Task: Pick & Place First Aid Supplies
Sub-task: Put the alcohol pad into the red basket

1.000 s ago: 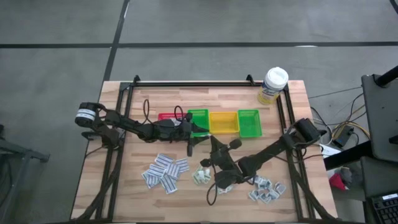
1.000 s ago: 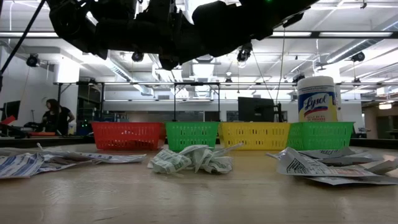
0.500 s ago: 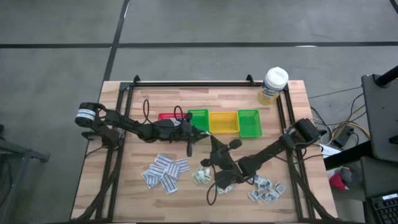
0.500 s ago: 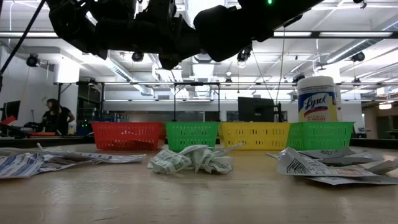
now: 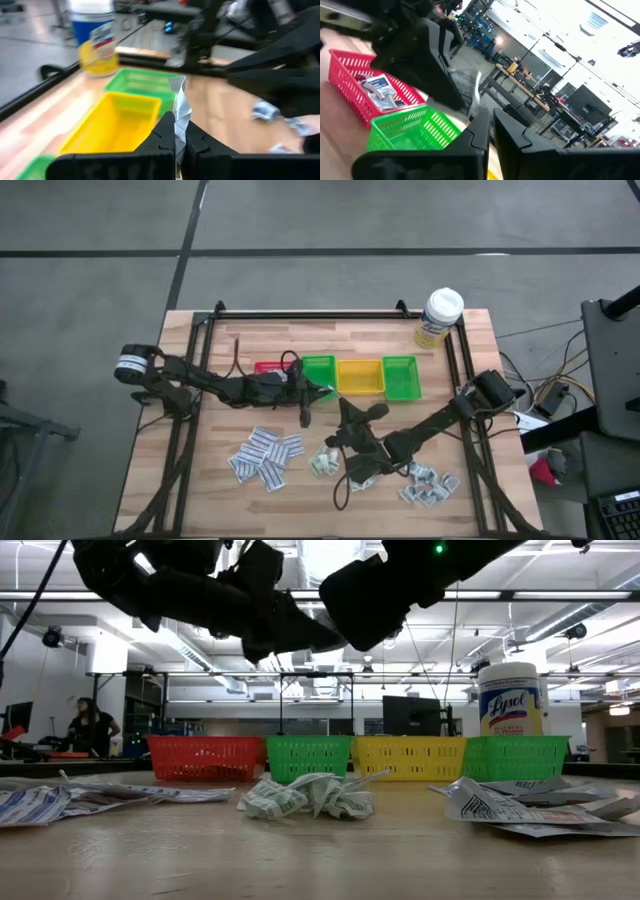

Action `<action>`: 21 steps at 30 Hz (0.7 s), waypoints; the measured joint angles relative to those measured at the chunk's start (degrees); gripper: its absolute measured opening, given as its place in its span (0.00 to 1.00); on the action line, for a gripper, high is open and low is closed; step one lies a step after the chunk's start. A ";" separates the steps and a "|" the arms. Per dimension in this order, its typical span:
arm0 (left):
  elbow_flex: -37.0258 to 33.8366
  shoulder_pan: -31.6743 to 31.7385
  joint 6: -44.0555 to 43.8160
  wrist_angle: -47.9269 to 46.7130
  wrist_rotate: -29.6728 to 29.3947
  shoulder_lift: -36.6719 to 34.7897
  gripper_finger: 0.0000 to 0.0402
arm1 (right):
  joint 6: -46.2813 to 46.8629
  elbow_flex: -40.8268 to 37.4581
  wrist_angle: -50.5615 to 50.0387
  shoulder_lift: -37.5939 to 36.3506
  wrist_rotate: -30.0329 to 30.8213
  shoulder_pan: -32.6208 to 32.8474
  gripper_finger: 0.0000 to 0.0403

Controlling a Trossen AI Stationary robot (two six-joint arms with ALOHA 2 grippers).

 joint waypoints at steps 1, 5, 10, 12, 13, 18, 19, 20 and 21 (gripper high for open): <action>0.00 0.00 -0.25 -1.43 -1.21 -0.82 0.00 | 0.06 -0.31 0.00 0.00 0.00 0.00 0.07; 0.00 0.00 -1.72 -9.51 -6.96 -4.81 0.00 | 1.37 -1.92 0.01 -0.15 -0.02 0.00 0.14; 0.00 0.11 -5.89 -23.69 -15.28 -10.00 0.00 | 3.86 -5.15 -0.06 -1.23 -0.03 0.26 0.20; 0.00 0.14 -7.63 -29.44 -17.93 -11.73 0.00 | 4.73 -6.70 -0.01 -2.51 -0.23 0.67 0.21; 0.00 0.21 -8.57 -32.02 -19.06 -12.49 0.00 | 5.18 -7.49 -0.03 -3.09 -0.36 0.91 0.21; 0.00 0.98 -11.39 -42.62 -21.51 -15.19 0.00 | 5.59 -11.68 0.03 -8.19 -9.07 2.32 0.19; 0.00 1.28 -11.66 -44.09 -21.80 -15.39 0.00 | 5.96 -12.73 -0.18 -9.67 -11.97 2.59 0.18; 0.00 1.60 -11.80 -45.16 -21.76 -15.81 0.00 | 6.56 -13.69 -0.65 -11.22 -15.22 2.68 0.18; 0.00 1.86 -11.78 -46.86 -21.76 -16.06 0.00 | 7.66 -14.55 -1.64 -12.72 -18.82 2.72 0.17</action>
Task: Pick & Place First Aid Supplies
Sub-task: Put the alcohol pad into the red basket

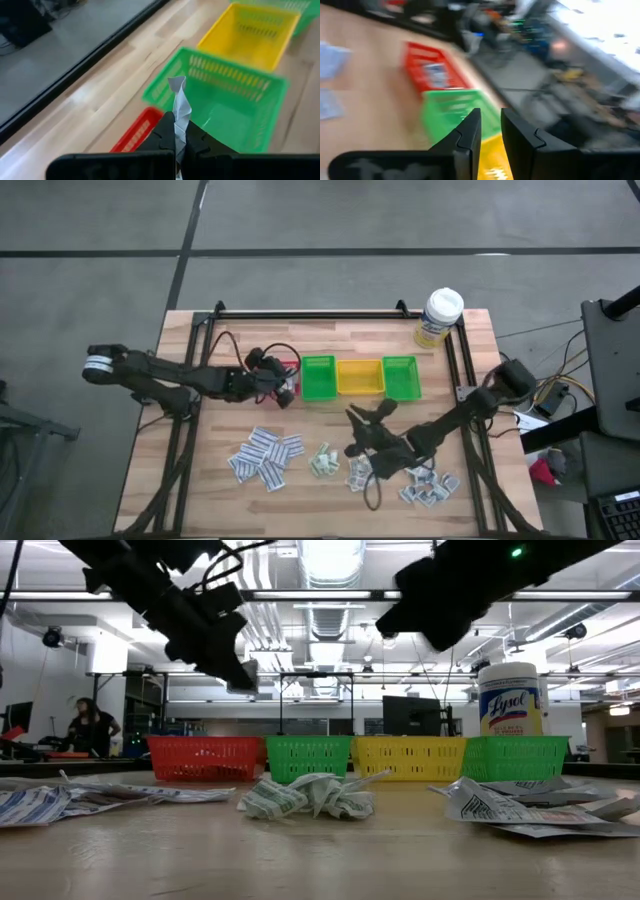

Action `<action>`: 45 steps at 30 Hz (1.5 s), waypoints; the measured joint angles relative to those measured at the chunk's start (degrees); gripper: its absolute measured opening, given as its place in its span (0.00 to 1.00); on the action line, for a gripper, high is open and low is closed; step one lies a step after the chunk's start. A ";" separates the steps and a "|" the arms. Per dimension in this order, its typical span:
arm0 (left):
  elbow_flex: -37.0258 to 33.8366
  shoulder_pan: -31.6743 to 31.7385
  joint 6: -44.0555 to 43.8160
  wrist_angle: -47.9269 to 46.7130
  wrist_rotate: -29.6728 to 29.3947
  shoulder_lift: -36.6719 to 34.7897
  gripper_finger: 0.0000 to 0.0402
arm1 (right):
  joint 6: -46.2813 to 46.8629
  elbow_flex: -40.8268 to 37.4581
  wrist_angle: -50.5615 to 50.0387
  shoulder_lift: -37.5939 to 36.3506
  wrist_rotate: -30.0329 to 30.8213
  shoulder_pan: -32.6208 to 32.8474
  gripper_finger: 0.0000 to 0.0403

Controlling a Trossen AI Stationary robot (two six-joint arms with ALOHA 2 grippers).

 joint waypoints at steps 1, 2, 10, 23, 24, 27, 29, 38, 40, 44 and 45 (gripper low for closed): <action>0.00 0.33 -0.01 -1.43 0.10 -0.21 0.00 | 1.41 -0.92 -1.19 -1.81 -3.56 0.01 0.17; 0.00 0.69 -0.01 -2.30 0.42 -0.40 0.00 | 3.09 -2.06 -2.83 -3.83 -7.12 0.01 0.17; 0.00 4.18 0.30 -6.95 8.18 -0.45 0.00 | 13.41 -10.16 -11.94 -19.26 -24.74 0.20 0.21; 0.02 13.29 -3.25 -9.92 24.93 1.30 0.00 | 18.25 -19.80 -11.44 -35.67 -35.69 0.40 0.19; 0.02 13.99 -4.03 -9.96 26.12 1.57 0.00 | 18.49 -20.27 -11.46 -36.27 -35.70 0.41 0.18; 0.02 16.15 -5.92 -10.53 28.98 1.79 0.00 | 19.78 -21.23 -11.44 -37.28 -35.69 0.54 0.16; 0.02 17.54 -7.18 -10.20 30.98 2.09 0.00 | 19.97 -21.77 -11.35 -37.57 -35.76 0.66 0.16; 0.04 22.24 -12.96 -10.74 37.98 3.52 0.00 | 19.93 -21.54 -11.42 -37.09 -35.86 0.95 0.15; 0.04 22.83 -14.02 -10.64 39.45 4.83 0.00 | 19.93 -21.37 -11.25 -37.12 -35.85 0.95 0.15; 0.04 23.75 -15.03 -10.45 41.87 8.42 0.00 | 19.93 -21.47 -11.44 -37.12 -35.85 0.95 0.17; 0.08 23.93 -15.05 -10.32 42.06 9.17 0.00 | 19.93 -21.49 -11.44 -37.12 -35.85 0.93 0.17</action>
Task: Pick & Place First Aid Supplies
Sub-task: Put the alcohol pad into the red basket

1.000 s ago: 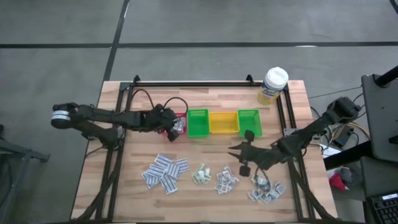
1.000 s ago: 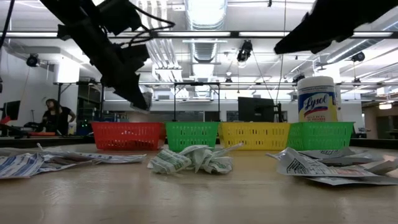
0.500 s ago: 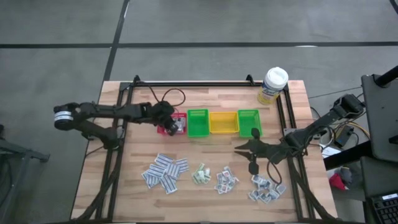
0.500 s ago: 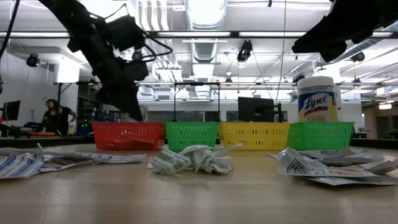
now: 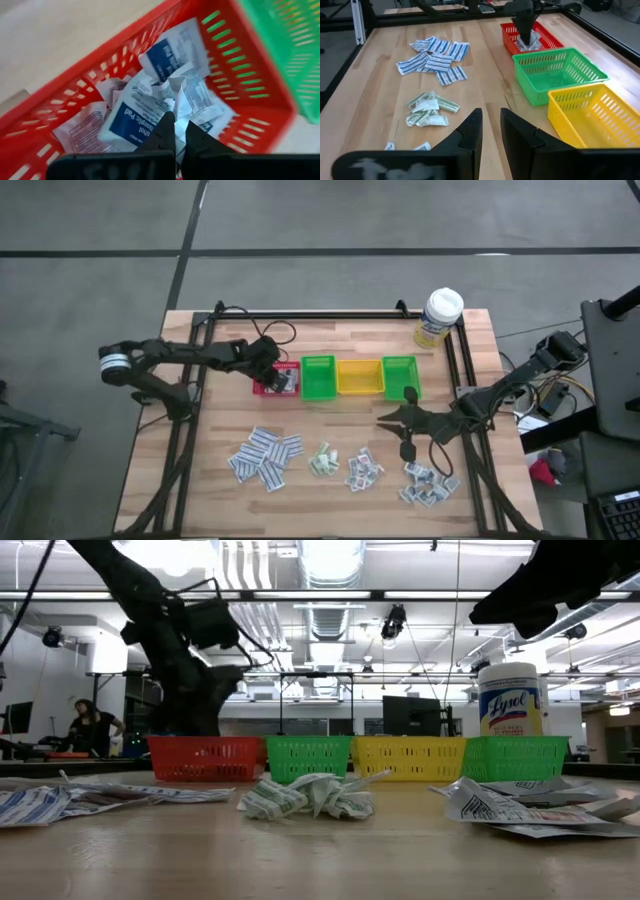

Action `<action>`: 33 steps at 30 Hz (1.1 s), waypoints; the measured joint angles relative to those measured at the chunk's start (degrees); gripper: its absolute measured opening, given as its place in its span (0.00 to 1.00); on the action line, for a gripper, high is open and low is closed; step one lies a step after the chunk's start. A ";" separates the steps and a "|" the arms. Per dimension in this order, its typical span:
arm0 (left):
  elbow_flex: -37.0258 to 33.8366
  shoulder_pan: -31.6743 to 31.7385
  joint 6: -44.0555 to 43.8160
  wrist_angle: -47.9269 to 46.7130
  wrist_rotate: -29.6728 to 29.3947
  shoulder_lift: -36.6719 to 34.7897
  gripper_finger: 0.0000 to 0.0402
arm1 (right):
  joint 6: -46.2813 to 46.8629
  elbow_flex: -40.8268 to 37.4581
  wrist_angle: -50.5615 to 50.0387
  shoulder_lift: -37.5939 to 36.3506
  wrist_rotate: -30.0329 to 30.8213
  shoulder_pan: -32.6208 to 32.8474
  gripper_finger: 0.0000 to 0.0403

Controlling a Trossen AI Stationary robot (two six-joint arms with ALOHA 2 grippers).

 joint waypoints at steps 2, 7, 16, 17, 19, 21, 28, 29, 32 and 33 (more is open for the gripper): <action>0.28 0.25 -0.14 0.27 0.03 1.34 0.00 | 0.00 -0.02 0.00 0.00 0.00 0.00 0.18; 0.82 0.51 -0.35 0.56 0.03 2.17 0.00 | 0.00 -0.04 -0.06 0.00 0.00 0.00 0.19; 1.36 0.51 -0.28 0.72 -0.59 2.11 0.07 | 0.00 -0.09 -0.09 0.00 0.00 0.00 0.17; 1.36 0.51 0.01 0.73 -0.59 2.11 0.09 | 0.00 -0.09 -0.09 0.00 0.00 0.00 0.16; 1.36 0.51 0.12 0.73 -0.57 2.11 0.14 | 0.00 -0.11 -0.09 0.00 -0.61 0.00 0.15; 1.36 0.51 0.13 0.73 -0.59 2.04 0.19 | 0.00 -0.13 -0.09 0.02 -1.14 0.00 0.15; 1.36 0.61 -0.03 -0.74 -0.08 -0.52 0.37 | 0.00 -0.20 -0.04 0.02 -1.36 0.00 0.16; 1.37 0.68 -0.07 -1.16 -0.09 -1.30 0.38 | 0.00 -0.20 -0.04 0.02 -1.36 0.00 0.16; 1.54 0.77 -0.18 -2.27 -0.08 -3.74 0.40 | 0.00 -0.20 -0.04 0.02 -1.38 0.00 0.17; 1.54 0.77 -0.18 -2.33 -0.06 -4.66 0.40 | 0.00 -0.20 -0.04 0.02 -1.38 0.00 0.17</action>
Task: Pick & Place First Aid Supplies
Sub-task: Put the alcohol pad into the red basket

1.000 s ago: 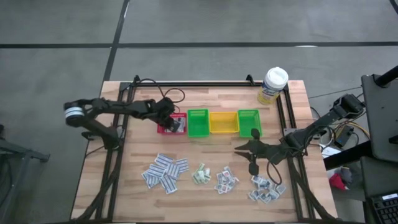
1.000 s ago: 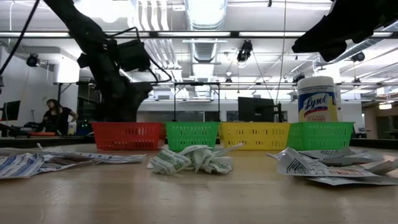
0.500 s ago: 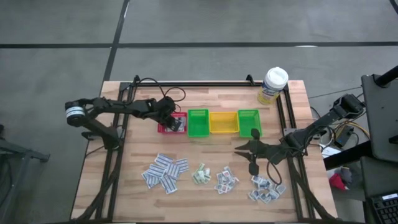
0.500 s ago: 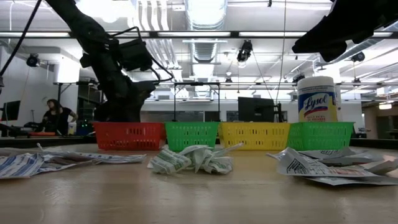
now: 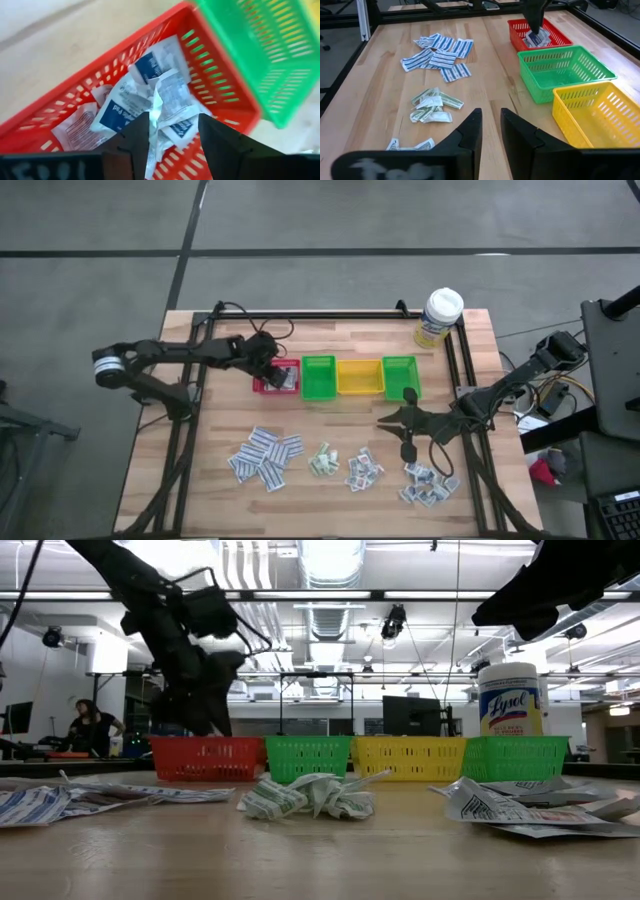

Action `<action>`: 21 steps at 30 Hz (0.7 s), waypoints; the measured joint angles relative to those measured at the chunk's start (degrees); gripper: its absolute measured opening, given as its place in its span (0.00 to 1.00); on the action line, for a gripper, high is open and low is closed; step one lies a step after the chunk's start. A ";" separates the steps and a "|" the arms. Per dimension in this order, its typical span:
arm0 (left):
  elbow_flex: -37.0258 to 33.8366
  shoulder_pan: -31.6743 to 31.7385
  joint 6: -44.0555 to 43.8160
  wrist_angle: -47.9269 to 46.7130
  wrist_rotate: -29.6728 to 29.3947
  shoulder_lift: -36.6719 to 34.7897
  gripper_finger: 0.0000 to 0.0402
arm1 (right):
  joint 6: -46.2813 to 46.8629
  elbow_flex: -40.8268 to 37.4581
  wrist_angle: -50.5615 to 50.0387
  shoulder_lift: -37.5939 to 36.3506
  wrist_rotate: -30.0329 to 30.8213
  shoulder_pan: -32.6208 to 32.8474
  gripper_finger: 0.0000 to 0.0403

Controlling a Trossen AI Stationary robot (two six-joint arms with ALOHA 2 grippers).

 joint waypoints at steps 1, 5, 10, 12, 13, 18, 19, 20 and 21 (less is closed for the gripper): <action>0.00 0.00 0.00 -0.02 -0.02 -0.96 0.40 | 0.00 0.00 0.01 0.00 0.00 0.00 0.18; 0.00 0.00 -0.08 -0.40 -0.01 -5.07 0.41 | 0.00 -0.02 0.04 0.00 -0.03 0.00 0.19; 0.02 -0.02 -0.41 -1.05 0.00 -11.42 0.41 | 0.00 -0.02 0.04 0.00 -0.15 0.00 0.17; 0.02 -0.02 -0.98 -2.12 0.00 -14.30 0.41 | 0.00 -0.04 0.03 0.00 -0.76 -0.02 0.16; 0.02 -0.19 -1.10 -2.65 0.02 -15.71 0.41 | 0.00 -0.08 0.02 0.00 -1.33 -0.01 0.16; -0.14 -2.23 2.60 -3.37 0.02 -22.51 0.41 | 0.01 -0.20 -0.38 0.02 -7.54 -0.01 0.15; -0.27 -2.81 4.03 -3.36 0.02 -23.58 0.41 | 0.02 -0.20 -0.44 0.02 -9.06 0.00 0.15; -0.45 -3.48 5.64 -3.04 0.00 -24.64 0.41 | 0.02 -0.20 -0.44 0.02 -10.60 0.00 0.15; -0.59 -4.25 7.26 -2.87 -0.04 -25.57 0.41 | 0.02 -0.20 -0.46 0.02 -11.93 0.00 0.15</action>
